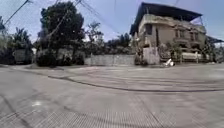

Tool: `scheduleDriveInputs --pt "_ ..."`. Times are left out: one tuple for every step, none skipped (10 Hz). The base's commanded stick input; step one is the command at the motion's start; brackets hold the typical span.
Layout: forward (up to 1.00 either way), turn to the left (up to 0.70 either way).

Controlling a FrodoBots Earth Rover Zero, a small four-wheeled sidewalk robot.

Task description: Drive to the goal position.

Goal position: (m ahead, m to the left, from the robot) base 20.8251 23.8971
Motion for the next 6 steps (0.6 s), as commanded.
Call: scheduleDriveInputs --pt "0.0 1.0" --pt "0.0 1.0" --pt "0.0 1.0" --pt "0.0 1.0" --pt "0.0 1.0" --pt "0.0 1.0"
